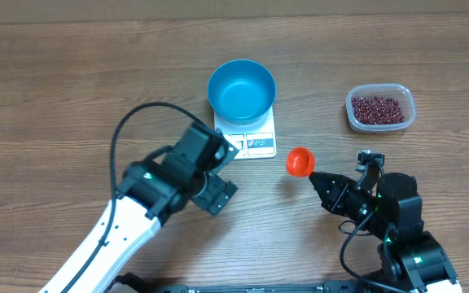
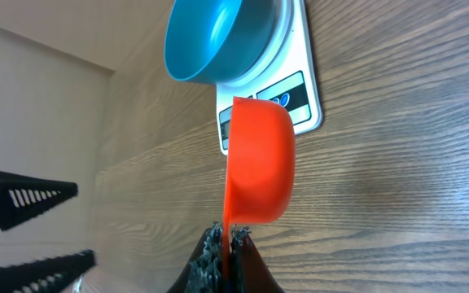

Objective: Scoop item into bowl and weigh 150g on scale
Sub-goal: 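Retract the left gripper back from the scale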

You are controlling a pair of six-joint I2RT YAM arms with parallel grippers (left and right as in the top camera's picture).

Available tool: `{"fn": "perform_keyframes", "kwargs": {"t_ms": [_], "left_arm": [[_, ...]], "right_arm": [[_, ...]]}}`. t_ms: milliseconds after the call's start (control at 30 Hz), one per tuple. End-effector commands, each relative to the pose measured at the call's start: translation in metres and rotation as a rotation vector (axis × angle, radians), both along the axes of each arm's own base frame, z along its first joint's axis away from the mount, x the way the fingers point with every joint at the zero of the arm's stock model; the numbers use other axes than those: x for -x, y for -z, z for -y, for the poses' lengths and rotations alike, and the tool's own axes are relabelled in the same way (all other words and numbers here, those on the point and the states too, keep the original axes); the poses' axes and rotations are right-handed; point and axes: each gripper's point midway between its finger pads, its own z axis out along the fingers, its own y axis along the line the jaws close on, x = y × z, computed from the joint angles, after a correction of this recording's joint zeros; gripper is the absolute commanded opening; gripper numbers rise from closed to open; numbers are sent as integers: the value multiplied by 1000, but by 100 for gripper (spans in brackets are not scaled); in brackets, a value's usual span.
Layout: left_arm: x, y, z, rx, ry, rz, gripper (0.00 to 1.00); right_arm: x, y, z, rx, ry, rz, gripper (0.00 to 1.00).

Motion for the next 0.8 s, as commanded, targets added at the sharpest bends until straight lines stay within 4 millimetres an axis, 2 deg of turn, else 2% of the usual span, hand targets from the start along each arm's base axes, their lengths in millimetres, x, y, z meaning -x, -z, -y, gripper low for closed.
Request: {"fn": "perform_keyframes", "kwargs": {"t_ms": [0,767], "left_arm": [[-3,-24,5,72,66,3,100],[-5,-24,4,71,64,9,100]], "right_arm": [[-2,-19,-3,-23,-15,41,4],[1,-13,-2,-16,-14,15,4]]}}
